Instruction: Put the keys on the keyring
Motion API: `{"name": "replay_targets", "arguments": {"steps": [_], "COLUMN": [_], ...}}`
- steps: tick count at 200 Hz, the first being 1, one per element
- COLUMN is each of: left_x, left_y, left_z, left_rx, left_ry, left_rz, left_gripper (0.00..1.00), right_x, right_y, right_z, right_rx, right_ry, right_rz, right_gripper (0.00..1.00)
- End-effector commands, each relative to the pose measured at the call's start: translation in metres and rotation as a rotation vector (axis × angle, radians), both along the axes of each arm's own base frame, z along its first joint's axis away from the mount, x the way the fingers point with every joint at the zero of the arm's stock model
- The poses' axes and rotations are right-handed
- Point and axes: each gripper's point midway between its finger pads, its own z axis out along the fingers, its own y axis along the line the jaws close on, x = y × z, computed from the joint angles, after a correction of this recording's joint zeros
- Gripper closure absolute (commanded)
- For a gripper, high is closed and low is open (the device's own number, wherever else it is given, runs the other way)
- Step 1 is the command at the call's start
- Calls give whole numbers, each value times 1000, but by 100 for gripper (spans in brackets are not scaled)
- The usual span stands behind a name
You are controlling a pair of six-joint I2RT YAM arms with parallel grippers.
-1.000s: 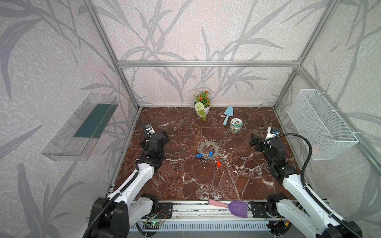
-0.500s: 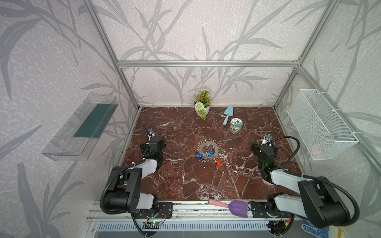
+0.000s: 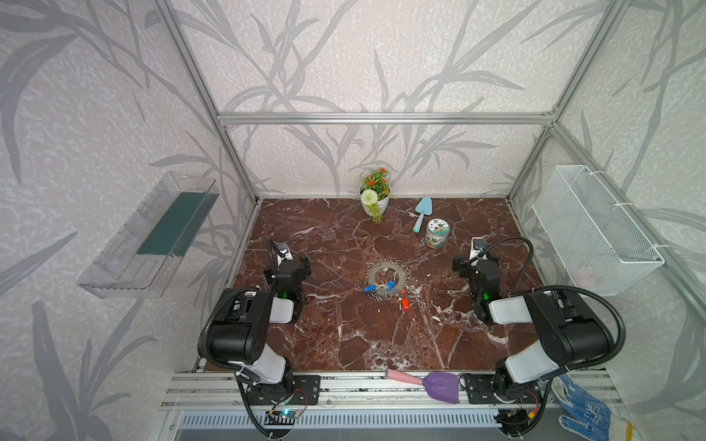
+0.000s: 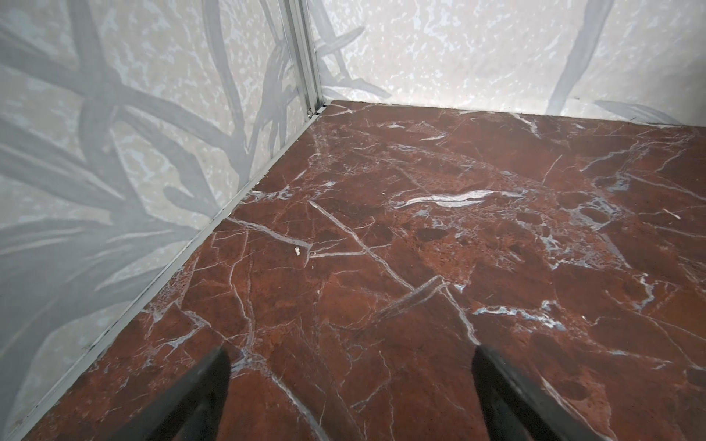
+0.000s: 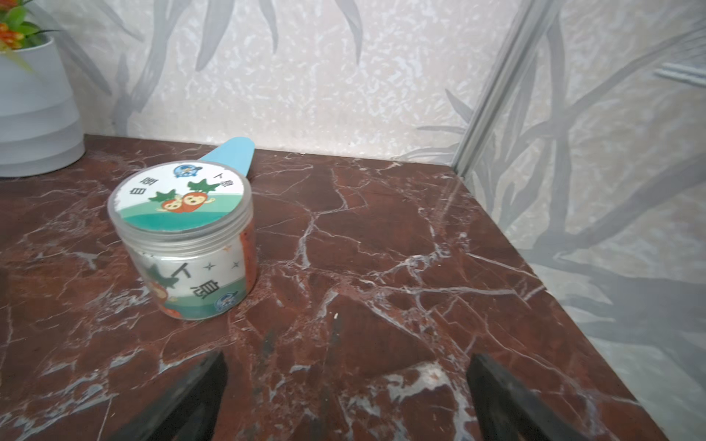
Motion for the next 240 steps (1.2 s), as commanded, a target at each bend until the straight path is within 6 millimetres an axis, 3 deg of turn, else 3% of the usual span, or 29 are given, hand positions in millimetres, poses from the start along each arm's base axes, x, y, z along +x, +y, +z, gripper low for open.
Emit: {"name": "replay_targets", "arguments": {"steps": [1,240], "left_x": [7,7], "left_y": [1,-2], "left_z": [12,14], "left_rx": [1,24], "left_ry": [-42,-50], "left_rz": [-3,-8], "left_gripper": [1,1], "right_x": [3,3], "right_y": [2,3], "right_z": [-9,-9], "right_rx": [10,27], "right_ry": [42,40], "right_rz": [47,74], "right_gripper": [1,1]}}
